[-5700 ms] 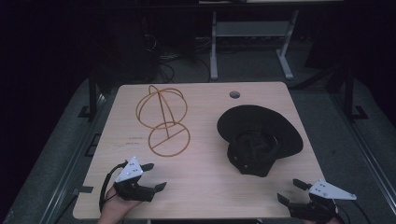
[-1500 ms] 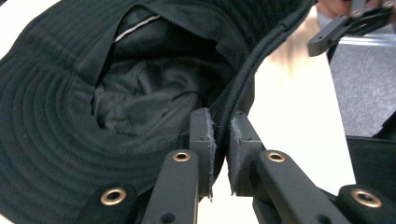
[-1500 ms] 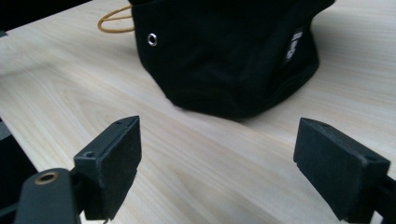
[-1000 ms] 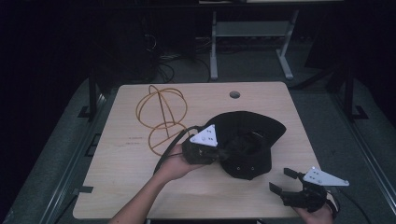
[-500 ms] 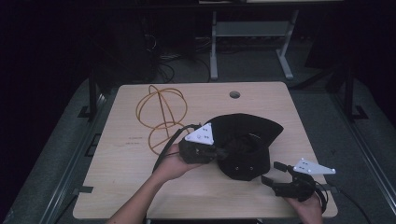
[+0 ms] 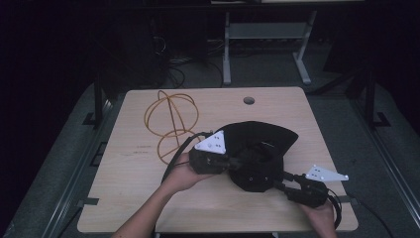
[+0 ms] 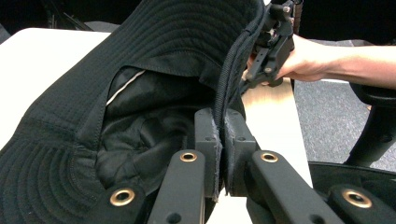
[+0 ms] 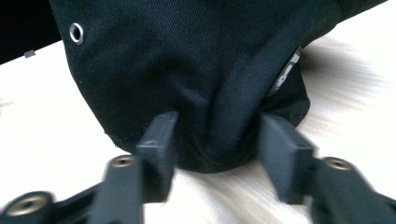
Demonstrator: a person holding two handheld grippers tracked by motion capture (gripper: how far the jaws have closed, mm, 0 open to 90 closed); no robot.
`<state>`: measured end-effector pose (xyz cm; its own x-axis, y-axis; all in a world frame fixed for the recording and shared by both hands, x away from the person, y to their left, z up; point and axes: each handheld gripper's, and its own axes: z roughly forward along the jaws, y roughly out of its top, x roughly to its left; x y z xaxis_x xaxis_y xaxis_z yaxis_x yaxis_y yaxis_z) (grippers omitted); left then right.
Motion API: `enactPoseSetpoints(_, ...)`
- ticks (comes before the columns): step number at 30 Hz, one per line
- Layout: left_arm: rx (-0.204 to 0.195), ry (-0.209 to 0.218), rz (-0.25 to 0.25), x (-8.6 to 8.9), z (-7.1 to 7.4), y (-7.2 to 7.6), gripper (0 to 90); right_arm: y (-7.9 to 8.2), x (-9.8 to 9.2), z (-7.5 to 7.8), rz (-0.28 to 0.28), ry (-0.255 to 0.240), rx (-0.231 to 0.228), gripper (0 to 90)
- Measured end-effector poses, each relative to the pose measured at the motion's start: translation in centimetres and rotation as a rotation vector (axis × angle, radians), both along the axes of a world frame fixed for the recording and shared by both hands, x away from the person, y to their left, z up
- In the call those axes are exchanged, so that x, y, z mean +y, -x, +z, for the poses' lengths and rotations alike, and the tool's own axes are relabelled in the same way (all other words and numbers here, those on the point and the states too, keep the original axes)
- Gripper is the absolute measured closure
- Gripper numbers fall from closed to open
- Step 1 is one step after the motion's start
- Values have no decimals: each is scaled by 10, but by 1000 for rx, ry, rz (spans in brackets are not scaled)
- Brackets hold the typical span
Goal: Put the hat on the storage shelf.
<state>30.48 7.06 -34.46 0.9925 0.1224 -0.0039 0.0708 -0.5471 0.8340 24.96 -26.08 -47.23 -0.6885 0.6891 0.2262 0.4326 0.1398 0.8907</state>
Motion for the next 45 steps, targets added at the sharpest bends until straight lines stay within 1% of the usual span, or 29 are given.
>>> enactPoseSetpoints(1,-2,-1,-1,-1,0,1,861,0,1,0,0,2,-8,638)
enactPoseSetpoints(3,0,-1,-4,-1,-1,1,861,-1,2,0,9,0,-14,707)
enactPoseSetpoints(4,-4,-8,-7,-2,0,2,861,-1,3,-1,13,4,-15,733)
enactPoseSetpoints(7,-5,-9,-12,-2,-1,3,861,0,5,0,19,16,-20,823)
enactPoseSetpoints(9,-8,-12,-11,-2,0,4,860,2,4,1,16,12,-26,849)
enactPoseSetpoints(15,-12,-18,-7,1,0,6,850,7,-1,7,-2,10,-52,862)
enactPoseSetpoints(16,-13,-14,0,2,0,7,842,8,-1,9,-4,13,-60,863)
enactPoseSetpoints(21,-22,-16,15,6,2,8,775,12,-2,13,-8,18,-79,866)
enactPoseSetpoints(22,-28,-19,28,9,2,9,755,13,-3,16,-12,18,-88,867)
enactPoseSetpoints(26,-34,-18,43,15,4,12,697,16,-5,21,-14,21,-104,870)
enactPoseSetpoints(32,-51,-30,60,23,4,17,629,20,-4,34,-7,31,-141,871)
enactPoseSetpoints(34,-51,-21,71,26,4,19,605,21,-4,39,-4,34,-151,871)
enactPoseSetpoints(35,-58,-24,73,27,4,20,586,21,-4,42,-3,33,-154,871)
enactPoseSetpoints(38,-61,-22,87,32,4,23,549,21,-4,49,-3,34,-164,873)
enactPoseSetpoints(45,-63,-20,106,44,0,29,517,22,-3,63,-2,37,-188,874)
